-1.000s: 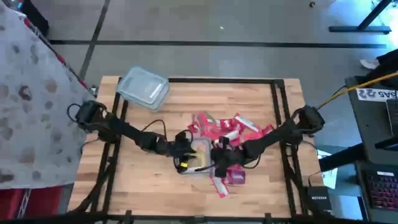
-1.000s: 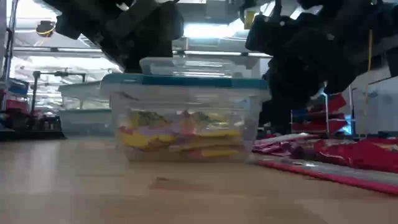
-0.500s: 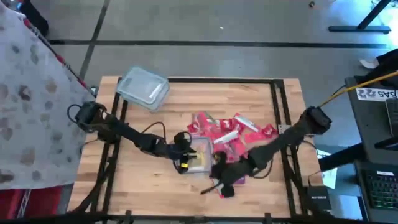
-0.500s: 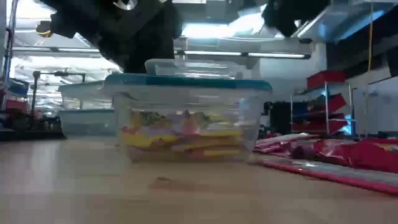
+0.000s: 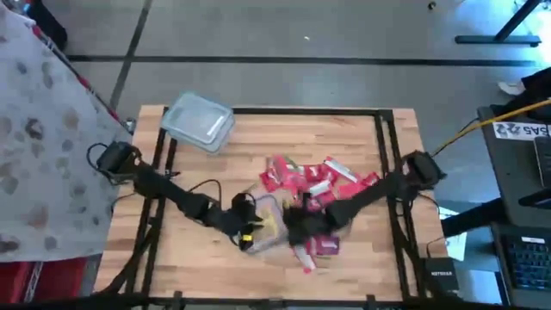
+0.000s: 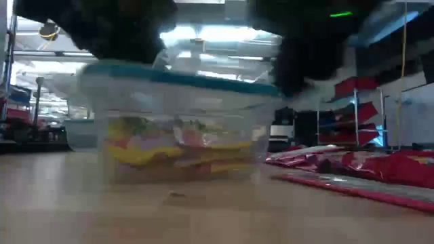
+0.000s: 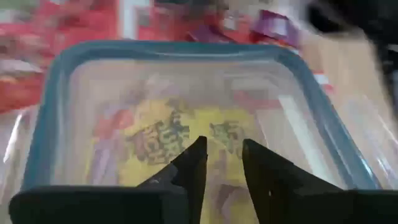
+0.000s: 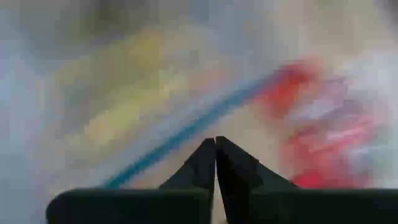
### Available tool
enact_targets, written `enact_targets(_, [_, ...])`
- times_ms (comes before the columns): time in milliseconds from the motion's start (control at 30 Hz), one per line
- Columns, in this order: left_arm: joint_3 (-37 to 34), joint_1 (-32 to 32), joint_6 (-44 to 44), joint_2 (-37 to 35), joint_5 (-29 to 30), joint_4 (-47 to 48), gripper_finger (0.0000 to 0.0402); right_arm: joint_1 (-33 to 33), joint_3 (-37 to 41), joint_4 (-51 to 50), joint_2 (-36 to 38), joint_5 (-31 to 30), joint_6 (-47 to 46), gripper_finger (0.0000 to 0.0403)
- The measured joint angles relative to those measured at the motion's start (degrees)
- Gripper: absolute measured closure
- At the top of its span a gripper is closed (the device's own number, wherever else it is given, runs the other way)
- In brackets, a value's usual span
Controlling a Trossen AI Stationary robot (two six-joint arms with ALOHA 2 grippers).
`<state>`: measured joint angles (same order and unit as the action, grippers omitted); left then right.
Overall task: Sort candy
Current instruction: Close the square transparent bin
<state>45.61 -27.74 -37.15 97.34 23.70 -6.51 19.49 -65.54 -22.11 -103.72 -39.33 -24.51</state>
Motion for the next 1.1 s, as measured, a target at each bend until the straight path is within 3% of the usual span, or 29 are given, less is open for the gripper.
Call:
enact_targets(100, [0.0, -0.1, -0.1, 0.0, 0.5, 0.4, 0.0314, 0.0, 0.5, -3.8, 0.8, -3.2, -1.1, 0.0403])
enact_targets(200, [0.1, 0.0, -0.9, -0.1, 2.9, 2.3, 0.0314, 1.6, 0.2, -1.5, 5.1, 0.7, 1.3, 0.0403])
enact_targets(267, [0.1, 0.2, -2.2, -0.2, 4.1, 3.6, 0.0314, 3.5, 0.1, 1.6, 6.1, 9.4, 4.4, 0.0403])
enact_targets(367, [0.1, 0.5, -3.1, -0.2, 6.7, 4.7, 0.0314, 7.0, 0.3, 6.4, 5.9, 28.7, 6.7, 0.0403])
enact_targets(433, [0.1, 0.5, -3.1, -0.2, 7.1, 4.7, 0.0314, 9.1, 0.1, 9.8, 4.8, 33.9, 6.9, 0.0403])
enact_targets(600, [0.1, -0.1, -4.4, -0.2, 7.5, 4.4, 0.0314, 9.9, 0.5, 8.3, -0.9, 25.2, 6.5, 0.0403])
enact_targets(800, [-0.1, -1.6, -7.0, -0.2, 9.5, 5.3, 0.0314, 5.2, 0.3, 10.6, -2.3, 19.1, 6.4, 0.0403])
enact_targets(967, [0.1, -2.5, -8.7, -0.2, 9.4, 4.7, 0.0314, -0.1, 0.6, 12.0, -1.5, 3.1, 6.8, 0.0403])
enact_targets(1033, [0.2, -2.6, -8.5, -0.1, 9.2, 4.5, 0.0314, -2.3, 0.1, 11.2, -0.5, -0.9, 6.6, 0.0403])
enact_targets(1100, [0.1, -2.6, -8.0, -0.1, 9.1, 4.5, 0.0314, -3.0, 0.2, 9.2, 0.2, -0.5, 6.8, 0.0403])
